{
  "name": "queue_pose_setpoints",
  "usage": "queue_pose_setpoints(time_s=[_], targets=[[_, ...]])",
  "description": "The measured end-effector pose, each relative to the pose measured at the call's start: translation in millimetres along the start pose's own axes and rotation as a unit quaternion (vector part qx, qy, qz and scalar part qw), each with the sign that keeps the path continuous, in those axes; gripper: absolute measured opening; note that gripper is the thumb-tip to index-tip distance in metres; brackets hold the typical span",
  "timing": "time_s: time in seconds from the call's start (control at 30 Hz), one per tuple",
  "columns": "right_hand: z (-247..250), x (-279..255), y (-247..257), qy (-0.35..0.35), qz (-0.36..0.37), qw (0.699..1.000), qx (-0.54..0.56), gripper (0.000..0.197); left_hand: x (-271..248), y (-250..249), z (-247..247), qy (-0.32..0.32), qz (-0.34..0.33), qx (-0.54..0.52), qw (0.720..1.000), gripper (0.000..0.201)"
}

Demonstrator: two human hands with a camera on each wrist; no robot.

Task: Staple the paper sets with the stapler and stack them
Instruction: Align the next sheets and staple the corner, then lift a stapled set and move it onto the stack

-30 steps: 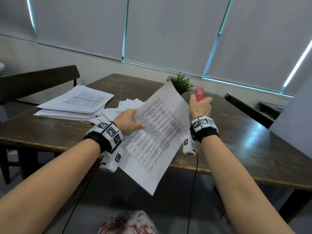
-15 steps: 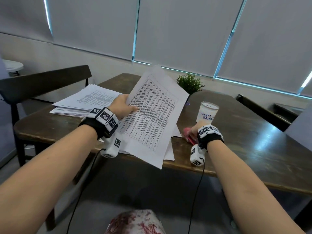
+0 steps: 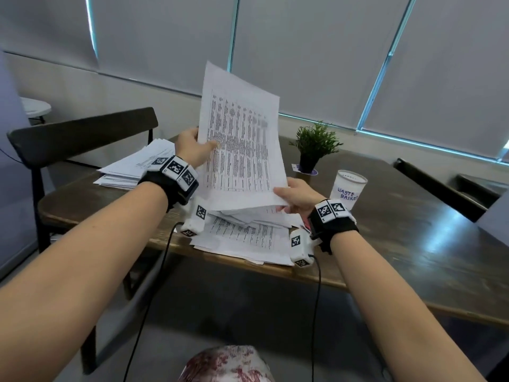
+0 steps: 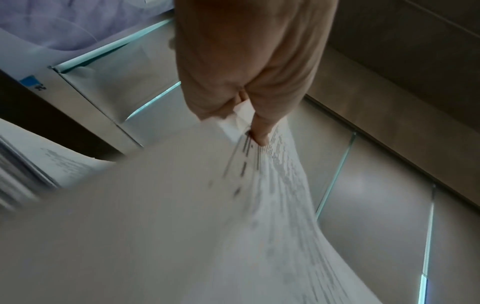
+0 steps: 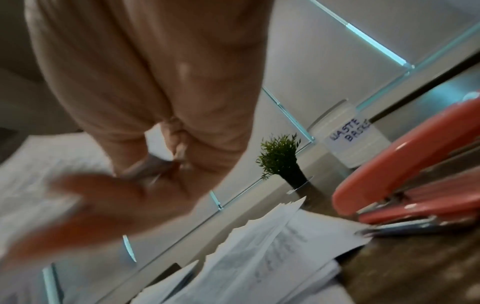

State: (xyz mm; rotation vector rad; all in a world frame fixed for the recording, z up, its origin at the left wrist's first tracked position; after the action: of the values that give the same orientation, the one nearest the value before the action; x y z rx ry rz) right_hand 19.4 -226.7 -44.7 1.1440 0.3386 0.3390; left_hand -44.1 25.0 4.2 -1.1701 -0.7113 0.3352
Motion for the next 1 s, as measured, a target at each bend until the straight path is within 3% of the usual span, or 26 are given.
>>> queue_pose_setpoints(time_s=[0.17,0.27,0.33,0.43,0.57,0.77,0.83,0.9,1.0], targets=[[-6.9,21.7,16.4,-0.069,0.037,0.992,0.101,0.019,-4.1,37.4,-1.4,0.018,0.143,-0.047,0.988,0.038],[-17.9,30.4,22.2,-0.107,0.035,0.985,0.13,0.026,-18.0,51.6,-17.6,0.112,0.238,-0.178,0.948,0.044],[-27.4,32.9,23.5,-0.106,0.039,0.984,0.135,0.028,-23.4,50.0,-27.2,0.174,0.242,-0.246,0.922,0.045],[-42.6,29.2,28.1,-0.078,0.053,0.989,0.113,0.026,-17.4,42.8,-35.9,0.192,0.231,-0.262,0.917,0.023],[-51.5,28.1,32.5,-0.042,0.048,0.998,0.028,0.019,0.6,46.6,-22.3,0.117,0.252,-0.235,0.931,0.019],[-46.9,44.7,7.2,-0.005,0.01,0.978,-0.208,0.026,41.7,92.2,22.4,0.0,0.19,-0.219,0.957,0.046],[-46.9,53.7,-2.0,0.029,0.001,0.946,-0.324,0.03,55.2,102.6,31.8,-0.024,0.188,-0.227,0.955,0.044],[-45.6,65.6,-10.3,0.063,0.009,0.893,-0.446,0.038,69.1,115.0,38.5,-0.055,0.198,-0.253,0.945,0.04],[-42.6,86.8,-22.6,0.105,0.015,0.847,-0.52,0.048,90.1,133.3,45.6,-0.078,0.19,-0.194,0.959,0.046]])
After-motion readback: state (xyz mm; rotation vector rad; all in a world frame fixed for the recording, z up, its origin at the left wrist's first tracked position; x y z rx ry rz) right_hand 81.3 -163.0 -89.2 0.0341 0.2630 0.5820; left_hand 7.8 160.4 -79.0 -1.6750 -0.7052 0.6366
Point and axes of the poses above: each hand's wrist, its own x-axis towards the middle knuckle, its own z-axis out of the back of the hand, y = z × x, the point moved 3 cm from there along x, towards the middle knuckle, and after that the axes turned 1 degree about -x, right-handed, at the moved point
